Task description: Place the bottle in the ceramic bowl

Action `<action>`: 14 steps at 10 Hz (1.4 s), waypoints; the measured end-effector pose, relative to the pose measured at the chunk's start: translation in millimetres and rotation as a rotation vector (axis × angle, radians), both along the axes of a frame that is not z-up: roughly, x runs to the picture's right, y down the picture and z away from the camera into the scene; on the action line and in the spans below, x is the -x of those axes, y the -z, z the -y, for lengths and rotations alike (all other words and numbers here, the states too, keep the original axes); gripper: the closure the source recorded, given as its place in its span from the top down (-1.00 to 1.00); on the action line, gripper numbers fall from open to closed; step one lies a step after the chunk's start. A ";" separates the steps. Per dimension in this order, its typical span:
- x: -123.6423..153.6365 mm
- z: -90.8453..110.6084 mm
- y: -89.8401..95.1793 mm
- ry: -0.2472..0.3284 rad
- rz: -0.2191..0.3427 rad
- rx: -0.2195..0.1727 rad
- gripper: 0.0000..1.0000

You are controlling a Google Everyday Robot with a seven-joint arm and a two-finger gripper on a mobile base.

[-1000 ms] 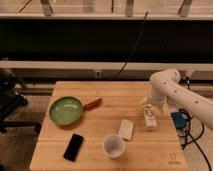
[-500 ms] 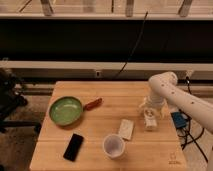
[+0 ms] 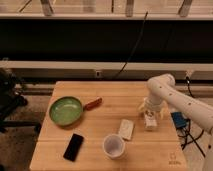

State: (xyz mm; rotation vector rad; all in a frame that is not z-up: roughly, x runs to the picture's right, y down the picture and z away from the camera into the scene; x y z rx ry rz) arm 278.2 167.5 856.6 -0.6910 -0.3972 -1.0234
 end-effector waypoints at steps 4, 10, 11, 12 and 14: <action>-2.9 2.0 -0.3 0.004 0.000 -0.017 -0.66; 15.6 16.2 19.7 0.043 0.030 -0.069 -1.00; 25.4 16.7 28.0 0.055 0.039 -0.077 -1.00; 36.6 17.0 36.7 0.064 0.046 -0.087 -1.00; 62.0 18.3 56.7 0.076 0.060 -0.109 -1.00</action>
